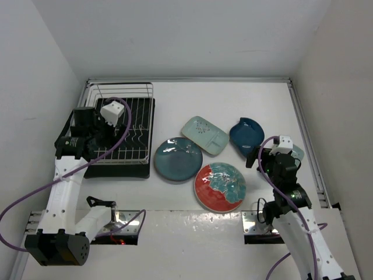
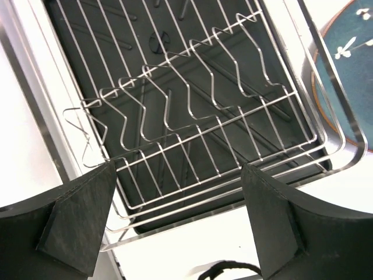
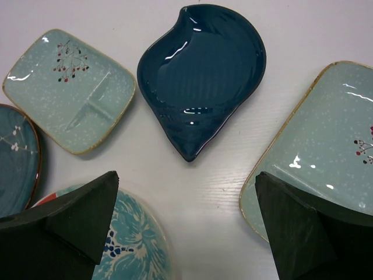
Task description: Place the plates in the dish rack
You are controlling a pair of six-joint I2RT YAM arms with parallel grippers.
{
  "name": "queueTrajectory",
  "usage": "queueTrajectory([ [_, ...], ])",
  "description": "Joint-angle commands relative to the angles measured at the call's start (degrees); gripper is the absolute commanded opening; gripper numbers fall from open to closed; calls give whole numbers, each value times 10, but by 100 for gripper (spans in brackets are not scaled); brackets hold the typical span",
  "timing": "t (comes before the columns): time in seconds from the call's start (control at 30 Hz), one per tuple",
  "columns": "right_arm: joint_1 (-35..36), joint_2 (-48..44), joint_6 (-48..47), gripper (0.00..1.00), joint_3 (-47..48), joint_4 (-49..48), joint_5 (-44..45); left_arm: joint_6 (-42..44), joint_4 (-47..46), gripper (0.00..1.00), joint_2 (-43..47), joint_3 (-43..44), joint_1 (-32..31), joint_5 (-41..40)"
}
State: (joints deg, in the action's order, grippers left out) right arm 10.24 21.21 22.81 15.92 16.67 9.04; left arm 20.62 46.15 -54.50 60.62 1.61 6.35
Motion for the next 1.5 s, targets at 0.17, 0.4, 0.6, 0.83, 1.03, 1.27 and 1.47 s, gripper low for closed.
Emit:
queueTrajectory([
  [0.17, -3, 1, 10, 100, 17, 3, 12, 20, 8, 94, 9, 10, 5, 70],
  [0.4, -2, 1, 29, 100, 19, 24, 5, 114, 33, 81, 58, -78, -8, 69],
  [0.6, -1, -12, 33, 100, 6, 12, 4, 165, 12, 81, 112, -145, -27, 28],
  [0.83, 0, 19, 36, 100, 22, 10, 2, 165, 12, 68, 104, -148, -55, 51],
  [1.03, -1, 40, 33, 100, 38, 14, 0, 130, 38, 57, -23, -20, -178, 71],
  [1.27, -1, 74, 38, 100, 61, 16, -14, 68, 62, 73, -277, 175, -367, 52],
  [1.47, -1, 93, 26, 100, 84, 41, -63, 3, 9, 77, -503, 294, -323, 82],
])
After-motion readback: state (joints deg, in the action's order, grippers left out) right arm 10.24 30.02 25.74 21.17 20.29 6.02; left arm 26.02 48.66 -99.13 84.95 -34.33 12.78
